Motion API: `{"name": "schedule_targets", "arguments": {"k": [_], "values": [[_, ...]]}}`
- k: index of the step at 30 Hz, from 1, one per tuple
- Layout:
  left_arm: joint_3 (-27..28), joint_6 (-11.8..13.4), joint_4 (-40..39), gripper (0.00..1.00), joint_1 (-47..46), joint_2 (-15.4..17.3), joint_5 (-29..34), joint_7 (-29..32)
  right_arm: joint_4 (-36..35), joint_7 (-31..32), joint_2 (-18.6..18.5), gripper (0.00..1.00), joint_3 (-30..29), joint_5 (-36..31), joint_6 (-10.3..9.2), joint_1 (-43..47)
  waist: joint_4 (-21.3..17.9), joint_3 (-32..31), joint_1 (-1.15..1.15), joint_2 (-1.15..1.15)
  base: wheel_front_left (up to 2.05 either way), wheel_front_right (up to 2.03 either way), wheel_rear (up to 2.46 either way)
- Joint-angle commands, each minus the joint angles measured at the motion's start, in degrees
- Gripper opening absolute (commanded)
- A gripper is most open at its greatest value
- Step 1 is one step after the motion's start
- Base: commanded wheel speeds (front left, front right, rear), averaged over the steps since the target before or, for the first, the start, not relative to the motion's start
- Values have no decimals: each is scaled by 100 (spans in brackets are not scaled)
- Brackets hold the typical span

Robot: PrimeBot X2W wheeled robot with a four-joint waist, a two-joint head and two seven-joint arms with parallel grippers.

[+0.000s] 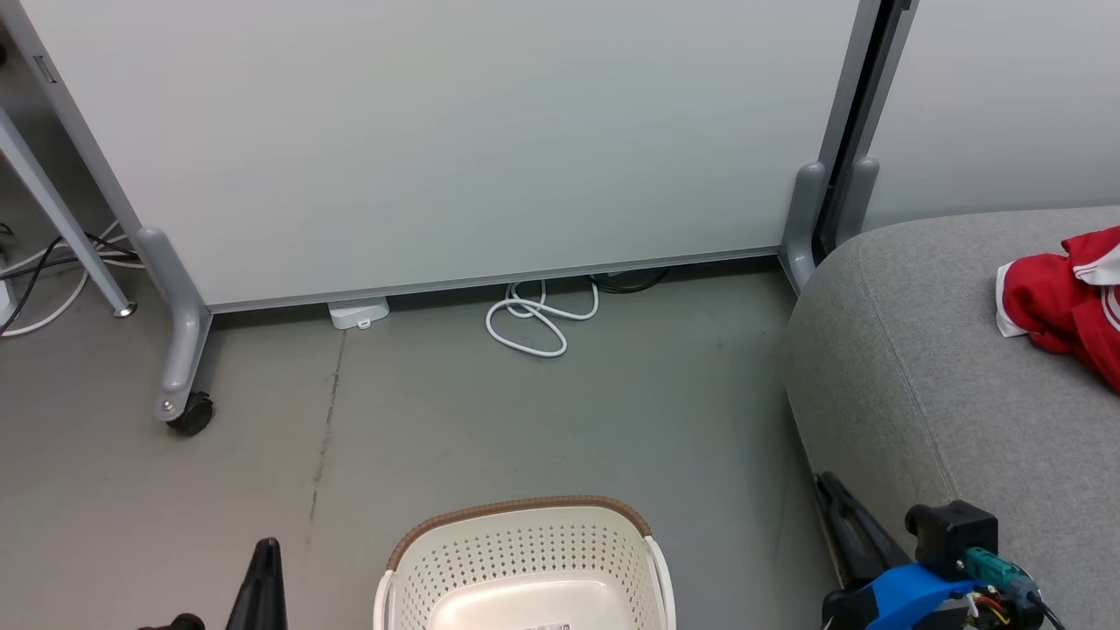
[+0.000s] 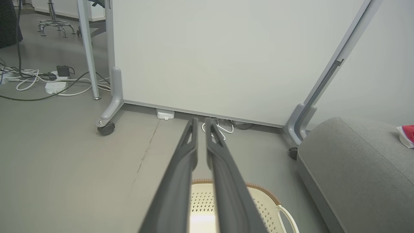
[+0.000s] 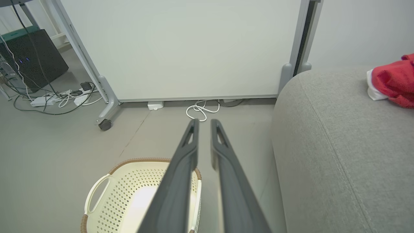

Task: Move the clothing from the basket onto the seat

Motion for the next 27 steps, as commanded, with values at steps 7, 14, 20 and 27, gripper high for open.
{"name": "schedule_targets", "arguments": {"k": [7,14,20,27], "values": [[-3,0,206,0,93,-120,-229,74,246,32,1,0,-33,270,0,83,-1,4,0,0,0,0,0],[68,-1,160,0,-33,-148,-805,247,233,97,1,0,-115,947,0,23,-1,14,0,0,0,0,0],[133,-1,117,0,-149,-173,-1340,408,220,158,1,0,-190,1578,0,-35,-1,24,0,0,0,0,0],[204,-2,72,0,-275,-201,-1919,581,208,224,1,0,-272,2260,0,-98,-1,35,0,0,0,0,0]]}}
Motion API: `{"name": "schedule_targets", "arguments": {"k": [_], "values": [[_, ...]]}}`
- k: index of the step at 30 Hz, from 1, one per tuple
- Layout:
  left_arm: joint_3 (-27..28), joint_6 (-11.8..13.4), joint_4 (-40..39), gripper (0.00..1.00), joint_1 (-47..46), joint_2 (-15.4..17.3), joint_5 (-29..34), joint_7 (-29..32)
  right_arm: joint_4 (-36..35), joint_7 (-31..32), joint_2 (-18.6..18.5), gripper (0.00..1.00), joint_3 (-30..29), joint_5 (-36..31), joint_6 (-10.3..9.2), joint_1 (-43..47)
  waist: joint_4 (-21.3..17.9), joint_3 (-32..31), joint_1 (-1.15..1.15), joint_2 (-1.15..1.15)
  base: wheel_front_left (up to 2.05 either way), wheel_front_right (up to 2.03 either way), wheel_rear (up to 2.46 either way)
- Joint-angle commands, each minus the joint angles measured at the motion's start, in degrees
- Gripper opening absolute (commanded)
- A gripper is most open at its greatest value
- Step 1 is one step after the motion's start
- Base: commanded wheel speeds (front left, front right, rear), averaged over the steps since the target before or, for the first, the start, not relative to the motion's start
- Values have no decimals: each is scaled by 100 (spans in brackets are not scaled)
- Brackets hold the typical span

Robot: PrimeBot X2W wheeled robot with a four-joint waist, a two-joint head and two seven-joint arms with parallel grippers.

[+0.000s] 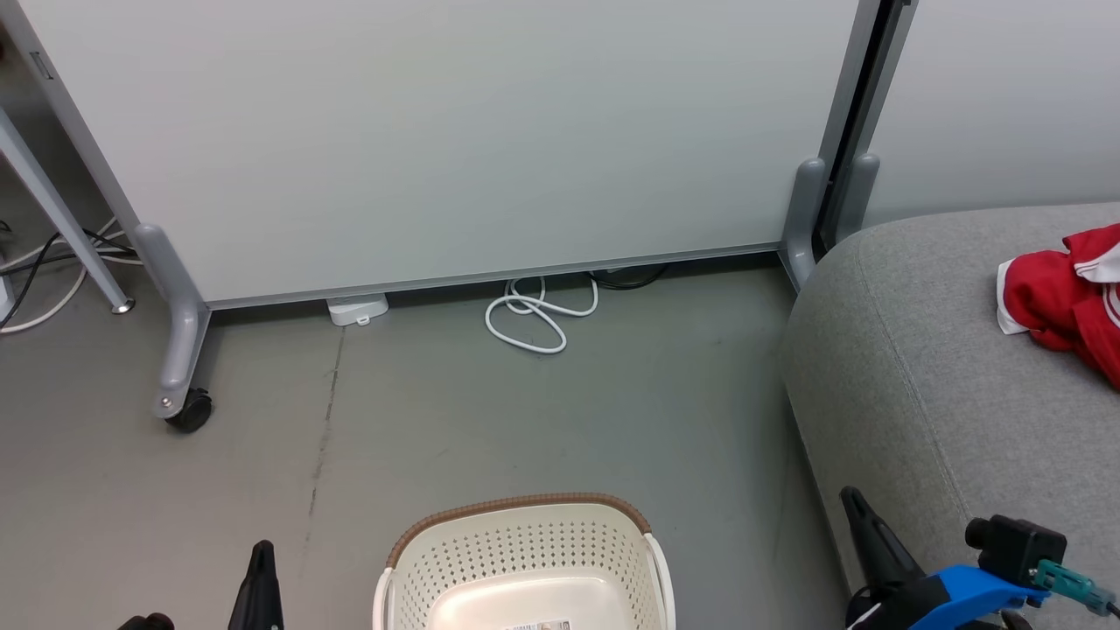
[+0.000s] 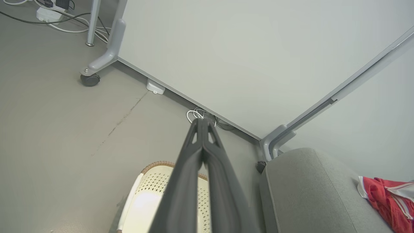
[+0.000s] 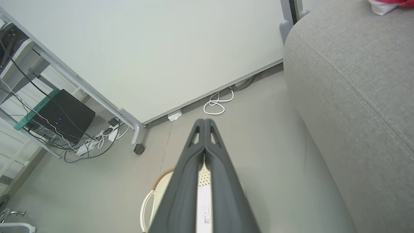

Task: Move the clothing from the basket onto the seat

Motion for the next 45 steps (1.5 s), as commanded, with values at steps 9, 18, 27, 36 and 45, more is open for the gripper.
{"name": "schedule_targets", "arguments": {"k": [9,18,27,36,45], "values": [[134,-3,-155,0,-324,-8,-806,227,-109,95,-4,0,-132,954,1,-249,0,15,0,0,0,0,0],[212,-4,-203,0,-459,-40,-1423,414,-121,167,-4,0,-219,1679,1,-317,0,30,0,0,0,0,0],[279,-5,-246,0,-581,-68,-1982,585,-131,231,-4,0,-298,2339,1,-375,0,44,0,0,0,0,0],[343,-5,-285,0,-693,-93,-2494,738,-141,290,-4,0,-371,2942,1,-425,0,58,0,0,0,0,0],[402,-6,-321,0,-794,-116,-2965,882,-148,345,-5,0,-438,3501,2,-472,0,73,0,0,0,0,0]]}}
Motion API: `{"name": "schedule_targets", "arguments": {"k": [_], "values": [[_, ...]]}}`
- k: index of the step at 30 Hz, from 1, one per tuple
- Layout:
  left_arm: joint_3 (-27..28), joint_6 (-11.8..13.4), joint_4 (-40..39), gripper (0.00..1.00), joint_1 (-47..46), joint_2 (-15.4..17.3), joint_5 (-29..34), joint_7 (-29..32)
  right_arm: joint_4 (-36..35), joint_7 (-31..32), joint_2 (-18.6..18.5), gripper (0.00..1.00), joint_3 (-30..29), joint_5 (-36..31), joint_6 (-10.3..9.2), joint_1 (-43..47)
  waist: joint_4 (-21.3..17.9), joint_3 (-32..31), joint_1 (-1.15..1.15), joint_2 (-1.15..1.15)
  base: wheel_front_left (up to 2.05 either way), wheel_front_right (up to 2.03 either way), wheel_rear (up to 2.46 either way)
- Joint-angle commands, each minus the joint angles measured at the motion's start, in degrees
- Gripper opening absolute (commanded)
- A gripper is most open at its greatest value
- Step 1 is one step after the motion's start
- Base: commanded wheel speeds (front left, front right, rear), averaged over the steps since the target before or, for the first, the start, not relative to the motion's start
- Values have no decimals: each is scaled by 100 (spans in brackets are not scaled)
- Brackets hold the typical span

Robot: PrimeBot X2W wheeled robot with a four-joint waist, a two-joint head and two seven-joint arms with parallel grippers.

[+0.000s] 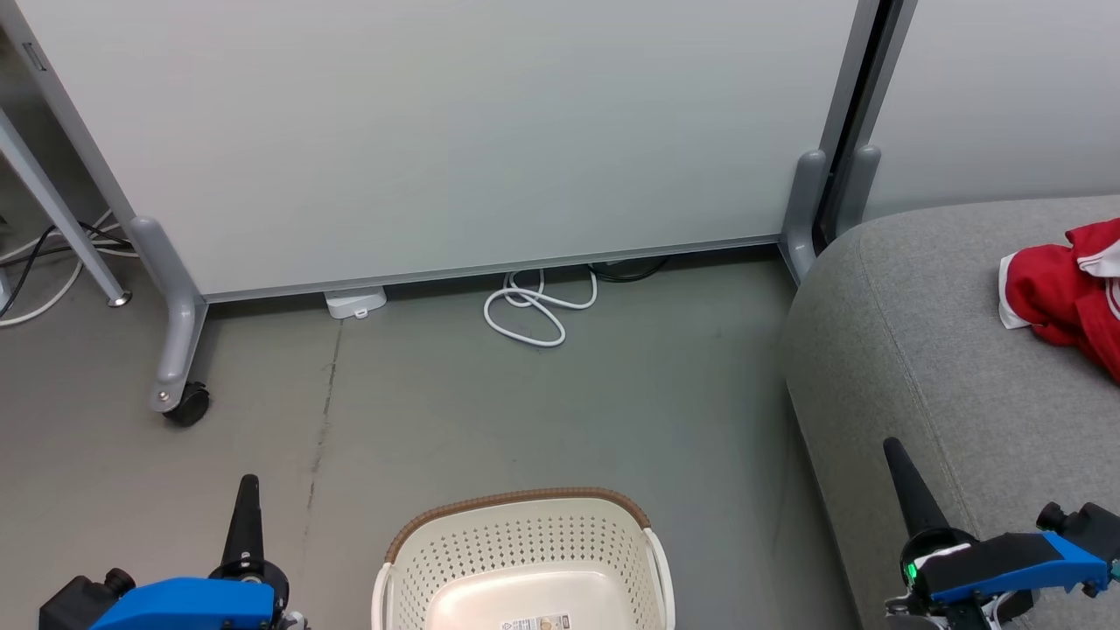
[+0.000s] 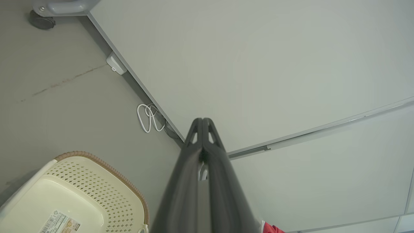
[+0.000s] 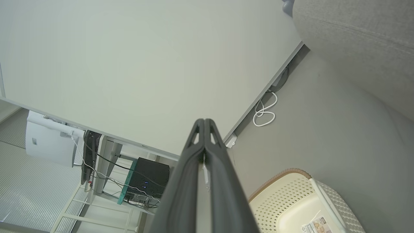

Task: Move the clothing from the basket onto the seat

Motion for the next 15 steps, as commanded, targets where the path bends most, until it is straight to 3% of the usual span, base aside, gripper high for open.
{"name": "schedule_targets", "arguments": {"k": [1,15], "values": [[54,-6,-77,0,-173,11,-156,50,-72,25,-6,0,-36,202,3,-138,0,3,0,0,0,0,0],[130,-8,-124,0,-306,-22,-811,249,-82,101,-6,0,-127,973,3,-201,0,26,0,0,0,0,0]]}}
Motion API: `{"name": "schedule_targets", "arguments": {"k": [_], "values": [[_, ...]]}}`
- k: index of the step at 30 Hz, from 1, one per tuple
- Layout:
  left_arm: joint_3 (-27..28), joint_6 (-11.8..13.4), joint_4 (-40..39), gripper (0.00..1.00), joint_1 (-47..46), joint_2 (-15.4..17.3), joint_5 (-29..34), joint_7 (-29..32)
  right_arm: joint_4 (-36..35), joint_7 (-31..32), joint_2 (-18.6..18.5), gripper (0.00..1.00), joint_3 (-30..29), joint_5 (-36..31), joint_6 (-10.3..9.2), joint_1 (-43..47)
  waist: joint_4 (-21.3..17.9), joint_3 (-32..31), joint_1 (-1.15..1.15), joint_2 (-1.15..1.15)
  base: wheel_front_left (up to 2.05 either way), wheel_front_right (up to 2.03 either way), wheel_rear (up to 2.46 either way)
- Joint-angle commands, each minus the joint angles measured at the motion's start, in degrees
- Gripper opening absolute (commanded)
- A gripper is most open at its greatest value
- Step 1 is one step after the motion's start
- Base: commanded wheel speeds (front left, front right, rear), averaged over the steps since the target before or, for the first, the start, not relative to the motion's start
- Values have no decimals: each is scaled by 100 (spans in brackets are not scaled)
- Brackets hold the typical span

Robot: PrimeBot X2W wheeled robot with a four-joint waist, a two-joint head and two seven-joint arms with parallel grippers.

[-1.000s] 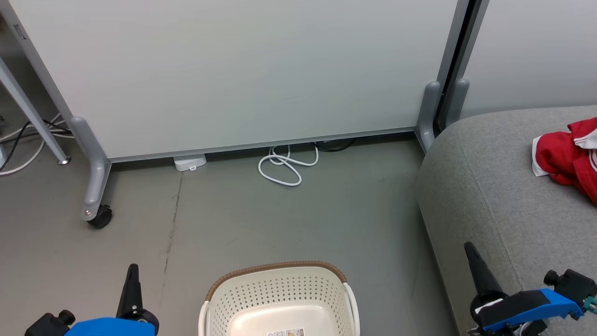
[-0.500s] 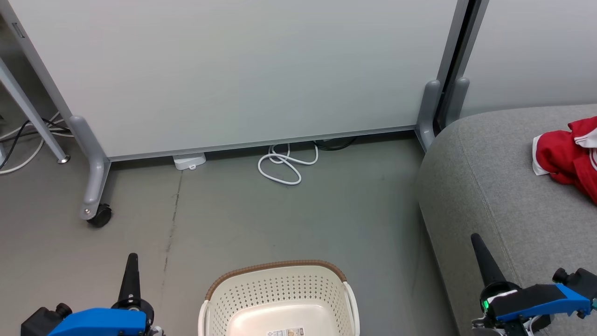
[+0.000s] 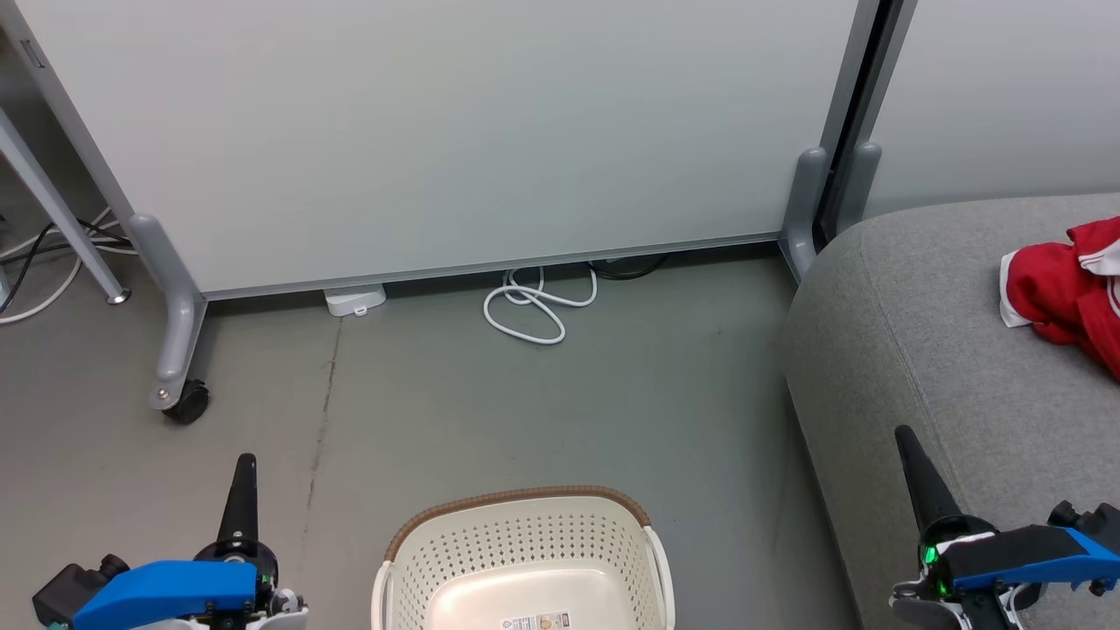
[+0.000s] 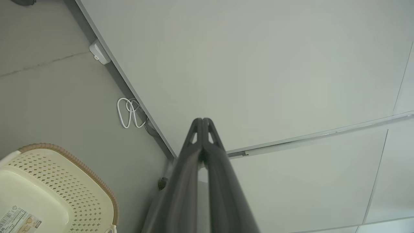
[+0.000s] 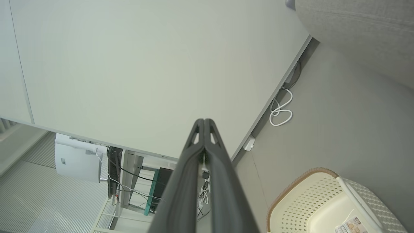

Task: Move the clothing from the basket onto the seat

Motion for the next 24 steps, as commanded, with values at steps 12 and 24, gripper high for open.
{"name": "schedule_targets", "arguments": {"k": [12,24], "values": [[93,-9,-97,0,-243,-14,-566,180,-65,79,-6,0,-91,687,3,-167,0,19,0,0,0,0,0],[149,-10,-126,0,-327,-41,-1029,314,-69,134,-6,0,-156,1225,4,-203,0,39,0,0,0,0,0]]}}
